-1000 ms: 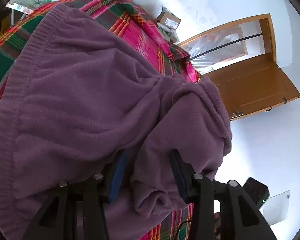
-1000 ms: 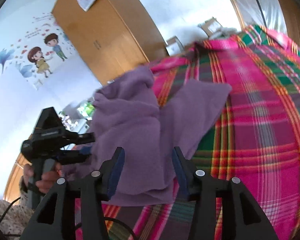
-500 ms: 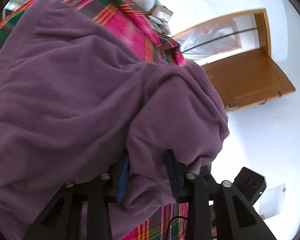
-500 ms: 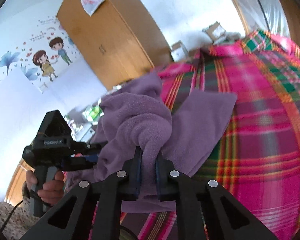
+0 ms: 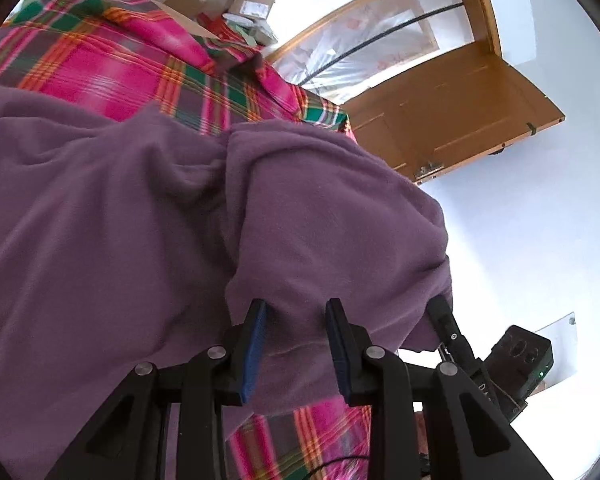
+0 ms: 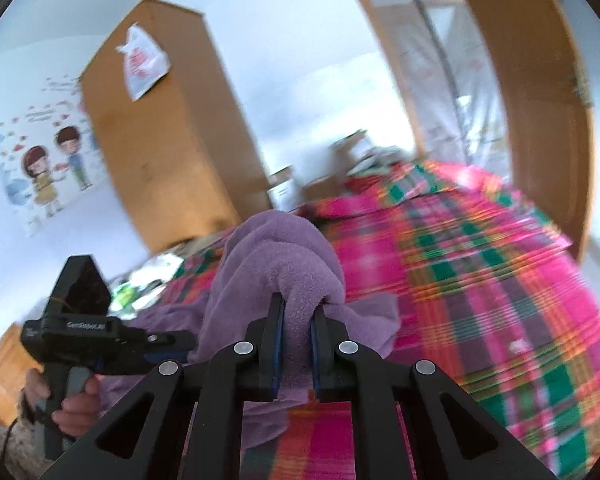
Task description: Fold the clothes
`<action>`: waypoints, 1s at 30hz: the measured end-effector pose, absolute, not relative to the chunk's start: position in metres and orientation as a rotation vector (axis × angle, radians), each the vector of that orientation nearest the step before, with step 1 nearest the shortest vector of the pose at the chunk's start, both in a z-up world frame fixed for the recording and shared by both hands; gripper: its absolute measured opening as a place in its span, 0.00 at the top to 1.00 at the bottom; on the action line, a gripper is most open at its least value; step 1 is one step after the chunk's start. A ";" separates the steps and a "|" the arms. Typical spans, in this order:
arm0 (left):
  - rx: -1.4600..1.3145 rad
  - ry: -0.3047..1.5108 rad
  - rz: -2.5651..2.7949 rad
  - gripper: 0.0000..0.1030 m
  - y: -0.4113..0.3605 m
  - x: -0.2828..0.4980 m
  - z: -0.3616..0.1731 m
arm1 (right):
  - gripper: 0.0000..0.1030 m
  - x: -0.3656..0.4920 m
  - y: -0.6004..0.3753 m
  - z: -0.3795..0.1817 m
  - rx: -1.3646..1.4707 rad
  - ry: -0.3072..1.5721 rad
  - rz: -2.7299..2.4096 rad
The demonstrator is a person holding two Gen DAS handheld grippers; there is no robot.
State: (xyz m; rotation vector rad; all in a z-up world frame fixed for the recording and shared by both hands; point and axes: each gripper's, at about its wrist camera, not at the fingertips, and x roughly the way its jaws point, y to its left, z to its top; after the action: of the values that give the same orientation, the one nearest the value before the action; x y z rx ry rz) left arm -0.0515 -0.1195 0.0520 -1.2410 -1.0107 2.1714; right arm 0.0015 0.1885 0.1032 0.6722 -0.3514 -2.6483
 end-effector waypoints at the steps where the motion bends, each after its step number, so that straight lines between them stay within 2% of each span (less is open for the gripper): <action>1: -1.244 -1.004 2.168 0.70 -0.115 -0.056 0.052 | 0.89 0.001 0.195 0.104 0.670 -0.350 -2.676; 6: -1.271 -0.970 2.163 0.70 -0.096 -0.072 0.052 | 0.89 -0.013 0.227 0.101 0.695 -0.316 -2.800; 10: -1.303 -0.891 2.232 0.66 -0.095 -0.071 0.048 | 0.89 -0.032 0.236 0.092 0.759 -0.297 -2.833; 16: -1.369 -0.622 2.304 0.62 -0.080 -0.064 0.046 | 0.89 -0.062 0.249 0.077 0.858 -0.268 -2.880; 19: -1.396 -0.541 2.299 0.61 -0.076 -0.058 0.043 | 0.89 -0.076 0.256 0.070 0.908 -0.253 -2.903; 24: -1.424 -0.538 2.297 0.61 -0.085 -0.048 0.035 | 0.88 -0.096 0.268 0.056 1.004 -0.307 -2.880; 28: -1.444 -0.577 2.299 0.60 -0.098 -0.037 0.032 | 0.77 -0.089 0.276 0.059 0.990 -0.339 -2.908; 30: -1.443 -0.604 2.304 0.60 -0.105 -0.028 0.032 | 0.75 -0.078 0.282 0.069 0.957 -0.365 -2.938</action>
State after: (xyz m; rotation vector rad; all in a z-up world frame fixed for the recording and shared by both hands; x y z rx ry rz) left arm -0.0283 -0.1049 0.0323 -1.4433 -0.6038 2.3044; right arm -0.0779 0.2821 0.0688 0.9567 -0.3654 -2.9382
